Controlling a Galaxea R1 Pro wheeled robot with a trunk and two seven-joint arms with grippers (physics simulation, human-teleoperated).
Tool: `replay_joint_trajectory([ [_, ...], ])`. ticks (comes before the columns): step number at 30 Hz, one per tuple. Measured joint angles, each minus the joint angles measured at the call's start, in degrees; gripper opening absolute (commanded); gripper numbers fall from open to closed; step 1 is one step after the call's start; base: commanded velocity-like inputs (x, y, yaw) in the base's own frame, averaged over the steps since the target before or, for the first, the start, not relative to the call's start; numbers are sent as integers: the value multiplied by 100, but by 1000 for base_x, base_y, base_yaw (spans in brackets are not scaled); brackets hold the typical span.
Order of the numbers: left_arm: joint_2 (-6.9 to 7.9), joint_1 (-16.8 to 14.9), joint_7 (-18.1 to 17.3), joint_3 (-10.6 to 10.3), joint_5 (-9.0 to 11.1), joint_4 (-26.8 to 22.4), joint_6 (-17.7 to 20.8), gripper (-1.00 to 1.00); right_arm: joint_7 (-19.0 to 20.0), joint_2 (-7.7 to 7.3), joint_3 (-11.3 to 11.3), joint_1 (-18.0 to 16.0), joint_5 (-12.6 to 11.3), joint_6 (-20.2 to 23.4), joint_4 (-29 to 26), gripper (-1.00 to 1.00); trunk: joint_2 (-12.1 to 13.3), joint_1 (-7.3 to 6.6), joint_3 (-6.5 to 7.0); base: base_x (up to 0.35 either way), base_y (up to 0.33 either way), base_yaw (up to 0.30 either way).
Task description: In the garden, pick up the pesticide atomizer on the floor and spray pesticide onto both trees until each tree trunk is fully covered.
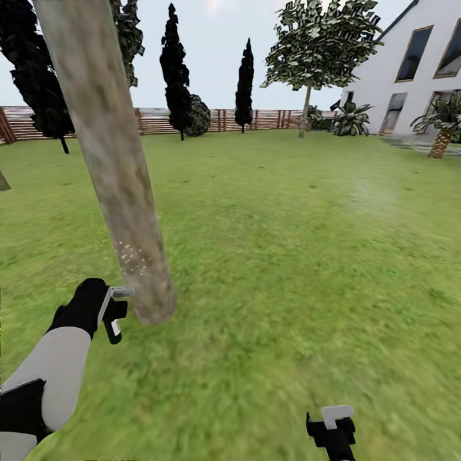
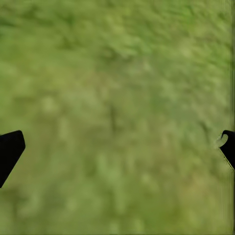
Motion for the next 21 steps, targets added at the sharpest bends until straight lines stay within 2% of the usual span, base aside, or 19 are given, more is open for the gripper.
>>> replay_joint_trajectory([
  [5, -286, 6, 0, -15, 17, -1, 2, -100, 0, 0, -1, 0, 0, 0, 5, 100, 0, 0, 0, 4, -276, 265],
  [7, -337, 6, -1, -11, -7, -5, 1, -100, 0, 0, 2, 0, 0, 0, 7, 100, 0, 0, 0, 71, -276, 277],
  [10, -273, 5, -7, 13, -49, -34, -7, -100, 0, 0, 1, 0, 0, 0, 6, 100, 0, -1, 0, 101, -276, 277],
  [13, -52, 6, -9, 12, -57, -59, -8, -100, 0, 0, 3, 0, 0, 0, 6, 100, 0, -1, 0, 105, -276, 251],
  [14, -33, 6, -10, 10, -35, -65, -8, -100, 0, 0, 4, 0, 0, 0, 7, 100, 0, -1, 0, 106, -276, 103],
  [21, -158, 5, -8, -23, -7, -69, -1, -100, 0, 0, -1, 1, 0, 0, -1, 100, 0, -1, 0, 106, -276, 15],
])
